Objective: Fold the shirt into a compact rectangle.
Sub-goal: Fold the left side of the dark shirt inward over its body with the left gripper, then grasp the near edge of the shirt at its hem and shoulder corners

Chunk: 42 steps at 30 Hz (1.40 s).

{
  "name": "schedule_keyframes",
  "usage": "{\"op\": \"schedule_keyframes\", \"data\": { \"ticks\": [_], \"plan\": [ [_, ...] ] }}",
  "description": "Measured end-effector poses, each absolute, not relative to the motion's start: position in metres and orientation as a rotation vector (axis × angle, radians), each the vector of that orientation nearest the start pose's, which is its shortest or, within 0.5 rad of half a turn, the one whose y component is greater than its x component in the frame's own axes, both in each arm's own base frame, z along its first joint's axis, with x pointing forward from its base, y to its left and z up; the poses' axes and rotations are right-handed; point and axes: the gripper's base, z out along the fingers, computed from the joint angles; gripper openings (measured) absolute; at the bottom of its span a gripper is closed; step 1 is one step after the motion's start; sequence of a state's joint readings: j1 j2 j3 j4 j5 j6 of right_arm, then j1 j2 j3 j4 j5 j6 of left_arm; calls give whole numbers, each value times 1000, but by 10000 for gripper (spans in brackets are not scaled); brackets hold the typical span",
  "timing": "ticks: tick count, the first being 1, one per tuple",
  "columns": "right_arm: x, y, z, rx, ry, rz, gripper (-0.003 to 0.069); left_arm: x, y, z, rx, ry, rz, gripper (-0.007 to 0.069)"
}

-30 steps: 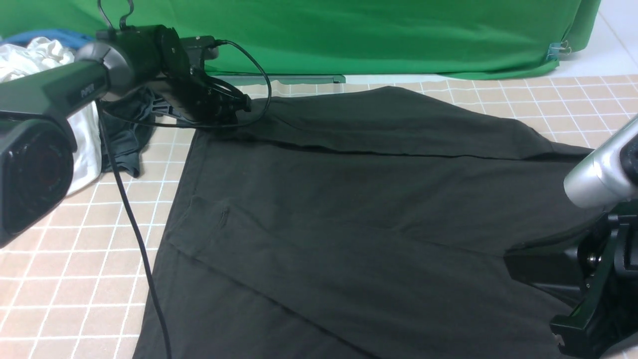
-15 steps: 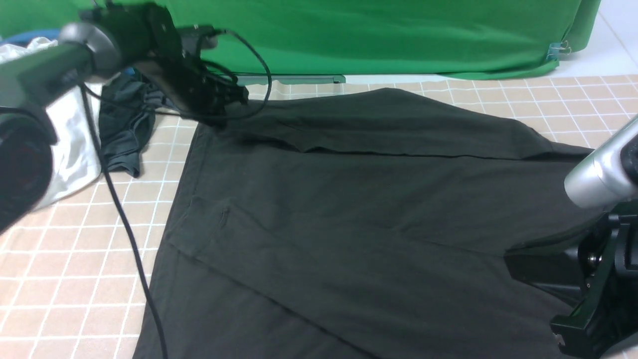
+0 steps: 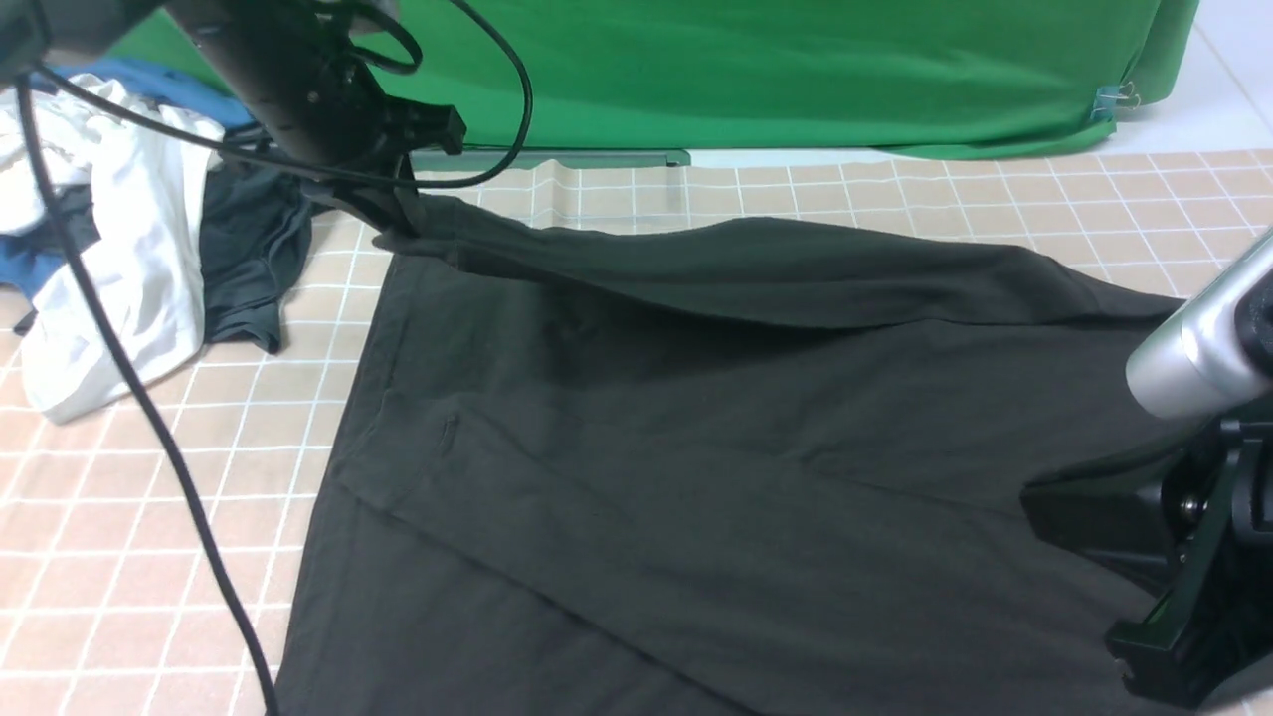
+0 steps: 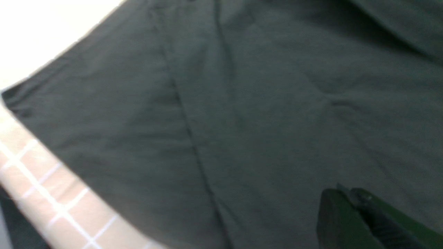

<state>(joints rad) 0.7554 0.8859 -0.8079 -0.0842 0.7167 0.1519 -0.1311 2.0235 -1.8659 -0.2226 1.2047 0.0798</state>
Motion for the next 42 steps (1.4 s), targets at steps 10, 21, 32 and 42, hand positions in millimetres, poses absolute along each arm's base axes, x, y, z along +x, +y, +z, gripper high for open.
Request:
{"op": "schedule_keyframes", "data": {
  "ticks": [10,21,32,42],
  "plan": [
    [132,109,332,-732,2164,291,73,370,-72,259,151,2987,-285,35],
    [132,108,332,-728,2164,279,90,339,-70,206,61,3110,-293,40],
    [143,93,339,-501,2225,149,35,334,-56,212,193,3083,-59,275],
    [192,50,352,-252,2469,49,35,306,-62,280,243,2777,-238,26]
  ]
}}
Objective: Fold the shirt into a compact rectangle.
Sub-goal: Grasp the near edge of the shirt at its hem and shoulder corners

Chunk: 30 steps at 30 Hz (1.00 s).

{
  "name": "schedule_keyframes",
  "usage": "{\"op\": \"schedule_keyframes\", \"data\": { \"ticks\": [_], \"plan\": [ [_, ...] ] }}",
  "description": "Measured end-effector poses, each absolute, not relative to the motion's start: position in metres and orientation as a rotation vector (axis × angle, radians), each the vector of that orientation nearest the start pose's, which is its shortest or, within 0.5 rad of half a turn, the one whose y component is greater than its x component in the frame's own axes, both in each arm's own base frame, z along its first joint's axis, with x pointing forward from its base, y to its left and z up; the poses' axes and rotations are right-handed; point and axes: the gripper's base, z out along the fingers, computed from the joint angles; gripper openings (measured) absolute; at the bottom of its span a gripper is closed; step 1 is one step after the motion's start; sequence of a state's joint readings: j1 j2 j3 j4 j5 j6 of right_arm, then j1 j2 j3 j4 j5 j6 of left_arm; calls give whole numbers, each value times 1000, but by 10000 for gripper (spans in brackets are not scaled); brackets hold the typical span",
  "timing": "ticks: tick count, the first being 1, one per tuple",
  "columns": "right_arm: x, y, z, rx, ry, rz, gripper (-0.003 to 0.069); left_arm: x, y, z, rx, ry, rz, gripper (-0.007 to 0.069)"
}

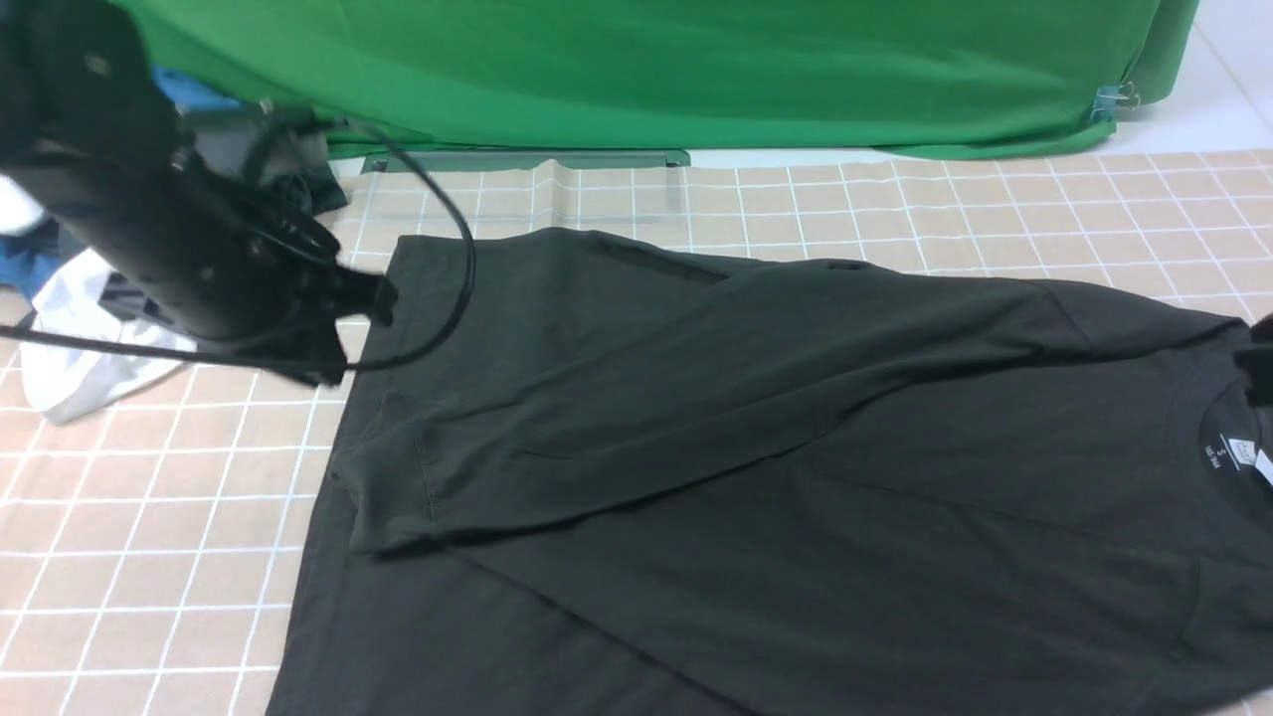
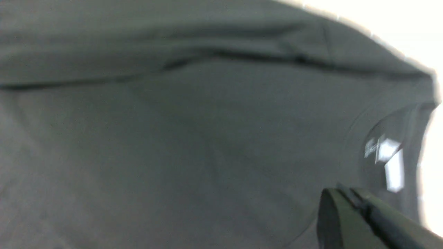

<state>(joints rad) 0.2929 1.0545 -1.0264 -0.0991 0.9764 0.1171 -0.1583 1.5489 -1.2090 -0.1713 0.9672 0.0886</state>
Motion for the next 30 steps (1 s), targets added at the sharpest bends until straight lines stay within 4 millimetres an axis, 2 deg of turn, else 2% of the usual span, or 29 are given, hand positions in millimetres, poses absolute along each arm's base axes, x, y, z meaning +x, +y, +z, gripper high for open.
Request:
{"op": "schedule_keyframes", "data": {
  "ticks": [2,5,8,9,11,14,16,23,24,25,27,30],
  "plan": [
    [205,44,341,-243,2556,146,35,296,-61,284,252,2746,-246,15],
    [216,35,324,-232,2664,231,35,279,-58,275,263,2774,-242,15],
    [220,30,307,-251,2748,260,35,254,-55,254,252,2853,-258,15],
    [220,30,305,-252,2756,263,35,250,-55,251,252,2870,-261,15],
    [217,31,298,-269,2778,278,35,227,-52,229,219,2998,-270,15],
    [216,31,291,-263,2785,290,35,204,-47,206,192,3155,-236,23],
    [216,32,289,-263,2778,294,35,196,-44,197,190,3200,-200,36],
    [222,34,292,-270,2695,316,35,173,-39,178,177,3289,-168,234],
    [224,34,292,-267,2677,313,35,168,-38,173,178,3305,-168,289],
    [224,34,292,-266,2673,312,35,167,-38,172,179,3307,-170,303],
    [226,34,293,-262,2657,308,35,161,-38,165,201,3311,-185,378],
    [227,34,293,-260,2642,304,35,158,-38,162,204,3315,-199,402]
  ]
}}
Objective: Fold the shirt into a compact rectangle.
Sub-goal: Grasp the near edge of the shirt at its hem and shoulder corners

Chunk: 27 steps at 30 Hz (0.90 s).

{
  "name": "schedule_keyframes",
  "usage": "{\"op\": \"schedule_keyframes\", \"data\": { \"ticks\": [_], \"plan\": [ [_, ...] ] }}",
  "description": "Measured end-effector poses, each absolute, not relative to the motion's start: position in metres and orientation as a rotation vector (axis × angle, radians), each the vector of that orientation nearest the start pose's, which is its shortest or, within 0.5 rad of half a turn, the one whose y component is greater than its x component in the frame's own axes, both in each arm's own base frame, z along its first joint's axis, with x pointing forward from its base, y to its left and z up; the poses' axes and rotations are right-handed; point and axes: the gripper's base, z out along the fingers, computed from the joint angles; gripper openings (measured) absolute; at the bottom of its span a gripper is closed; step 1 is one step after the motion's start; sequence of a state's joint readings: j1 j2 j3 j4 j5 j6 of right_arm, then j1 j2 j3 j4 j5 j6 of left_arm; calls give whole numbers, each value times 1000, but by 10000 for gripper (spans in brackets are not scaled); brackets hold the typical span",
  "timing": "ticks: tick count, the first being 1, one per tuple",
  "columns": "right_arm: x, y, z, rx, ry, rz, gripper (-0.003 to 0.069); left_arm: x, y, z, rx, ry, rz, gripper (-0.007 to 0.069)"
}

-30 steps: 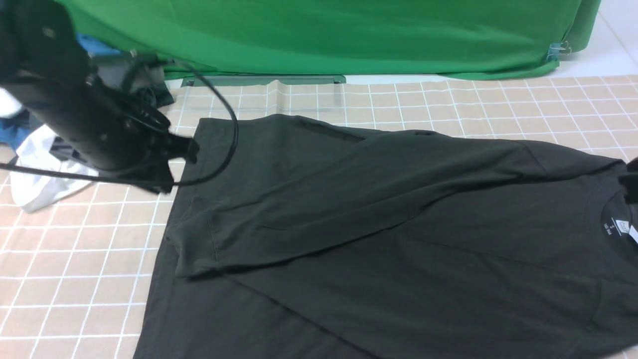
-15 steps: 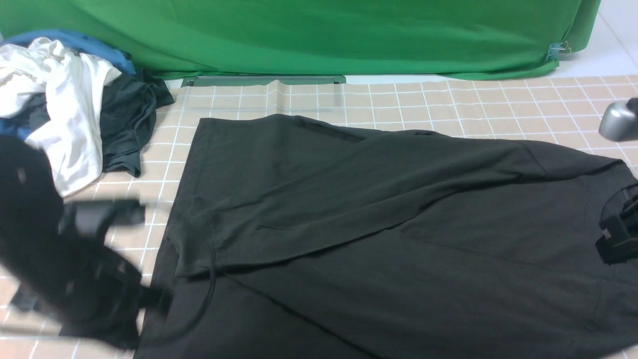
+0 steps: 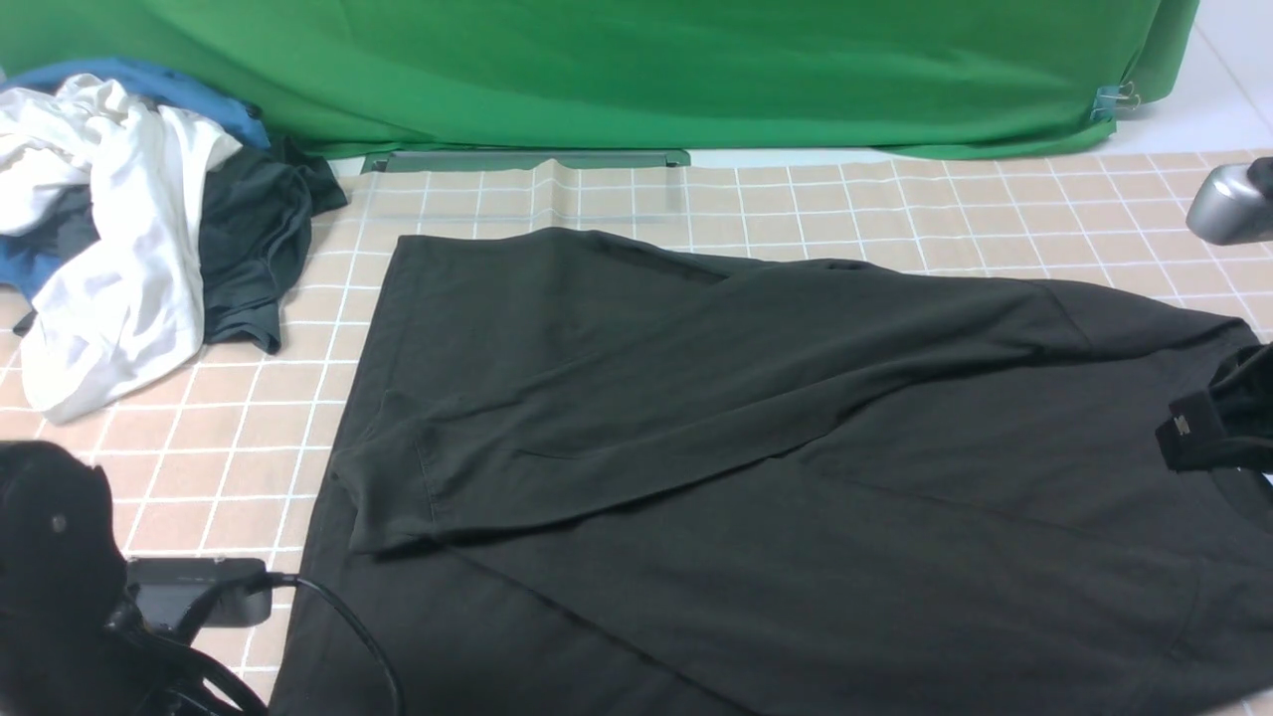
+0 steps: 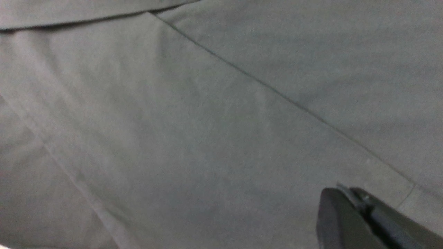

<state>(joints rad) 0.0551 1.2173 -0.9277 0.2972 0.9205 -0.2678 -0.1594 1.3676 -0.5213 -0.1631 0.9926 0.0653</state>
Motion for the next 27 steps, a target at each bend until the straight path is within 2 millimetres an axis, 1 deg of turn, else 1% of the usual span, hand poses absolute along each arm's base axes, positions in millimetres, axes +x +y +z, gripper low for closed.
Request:
{"op": "schedule_keyframes", "data": {
  "ticks": [3,5,9,10,11,12,14,18,21,23,24,26,27],
  "plan": [
    [229,34,295,-275,2615,297,36,159,-38,162,214,3306,-206,388],
    [230,34,295,-274,2607,300,36,159,-39,162,222,3304,-210,347],
    [230,34,295,-270,2600,304,36,159,-39,161,222,3305,-215,219],
    [230,34,295,-271,2599,303,36,159,-39,161,221,3308,-218,190],
    [230,34,295,-271,2599,304,36,159,-39,160,218,3310,-221,180],
    [230,34,295,-270,2598,304,36,160,-40,158,220,3320,-229,145],
    [230,34,295,-269,2597,305,36,161,-40,154,226,3339,-232,125],
    [230,35,295,-270,2602,307,36,164,-41,147,226,3386,-230,115],
    [229,35,295,-272,2608,310,36,167,-41,145,234,3407,-224,65],
    [229,35,295,-278,2608,309,36,169,-41,147,242,3408,-219,29],
    [229,35,295,-279,2609,309,36,170,-41,147,243,3406,-219,24],
    [229,35,294,-290,2613,309,36,173,-42,155,248,3385,-224,15],
    [228,35,294,-302,2617,308,36,174,-42,164,246,3362,-221,15]
  ]
}}
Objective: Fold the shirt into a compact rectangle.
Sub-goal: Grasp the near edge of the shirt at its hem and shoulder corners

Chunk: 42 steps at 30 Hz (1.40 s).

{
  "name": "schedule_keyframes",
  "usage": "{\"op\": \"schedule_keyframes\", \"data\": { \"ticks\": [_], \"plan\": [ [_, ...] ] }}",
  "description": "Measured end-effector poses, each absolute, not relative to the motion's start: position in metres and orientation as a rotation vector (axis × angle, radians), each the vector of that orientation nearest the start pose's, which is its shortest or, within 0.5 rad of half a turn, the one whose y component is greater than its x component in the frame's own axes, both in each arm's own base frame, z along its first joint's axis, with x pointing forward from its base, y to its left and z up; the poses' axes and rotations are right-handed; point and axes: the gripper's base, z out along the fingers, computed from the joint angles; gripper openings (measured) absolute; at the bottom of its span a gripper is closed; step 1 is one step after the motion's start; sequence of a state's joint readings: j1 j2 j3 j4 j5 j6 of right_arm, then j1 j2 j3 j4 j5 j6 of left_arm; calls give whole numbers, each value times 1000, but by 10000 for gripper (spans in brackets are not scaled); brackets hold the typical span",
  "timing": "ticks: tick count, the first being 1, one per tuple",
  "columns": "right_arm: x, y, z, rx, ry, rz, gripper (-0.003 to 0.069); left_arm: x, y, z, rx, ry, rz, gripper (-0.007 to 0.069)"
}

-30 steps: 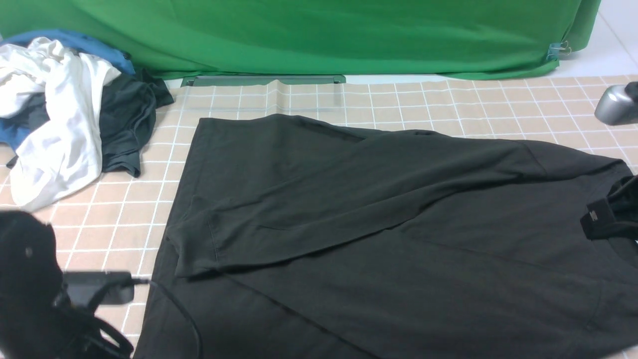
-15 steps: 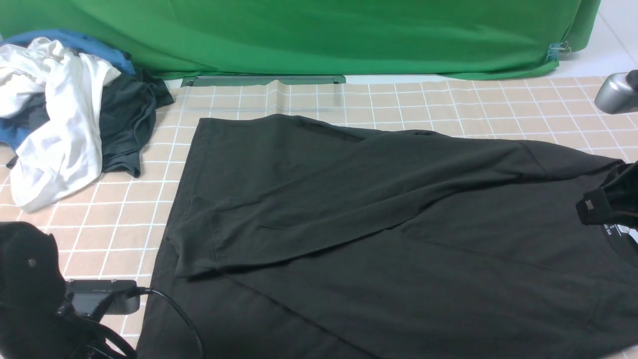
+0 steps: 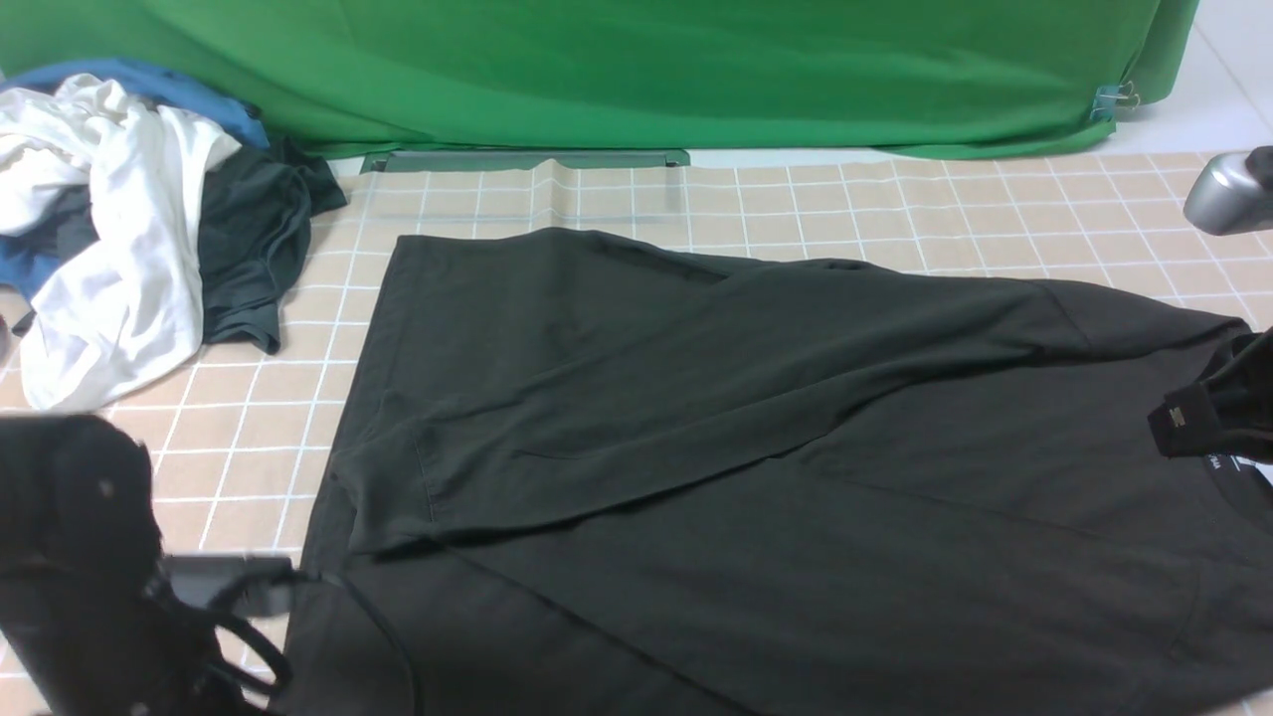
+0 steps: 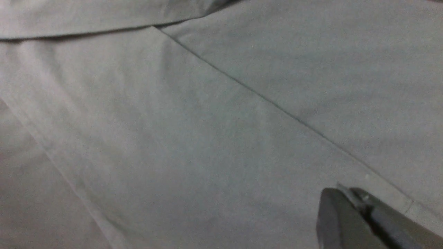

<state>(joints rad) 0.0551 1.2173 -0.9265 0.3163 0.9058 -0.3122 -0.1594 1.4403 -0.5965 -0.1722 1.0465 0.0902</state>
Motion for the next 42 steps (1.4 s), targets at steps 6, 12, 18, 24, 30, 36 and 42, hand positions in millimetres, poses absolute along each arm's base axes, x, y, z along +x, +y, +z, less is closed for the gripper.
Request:
{"op": "schedule_keyframes", "data": {
  "ticks": [6,12,18,24,30,36,42],
  "plan": [
    [224,36,295,-335,2658,324,36,170,-35,205,218,3260,-119,15],
    [213,37,290,-414,2767,370,37,155,-30,230,177,3178,-80,15],
    [206,45,279,-479,2802,386,50,159,-32,229,131,3115,-110,21],
    [207,66,280,-572,2719,393,59,157,-42,193,280,3159,-278,140],
    [207,86,283,-648,2635,408,78,151,-36,168,324,3279,-203,375],
    [208,92,284,-667,2591,408,91,153,-38,165,356,3289,-233,507],
    [209,93,285,-661,2578,405,90,155,-40,154,365,3350,-258,461]
  ]
}}
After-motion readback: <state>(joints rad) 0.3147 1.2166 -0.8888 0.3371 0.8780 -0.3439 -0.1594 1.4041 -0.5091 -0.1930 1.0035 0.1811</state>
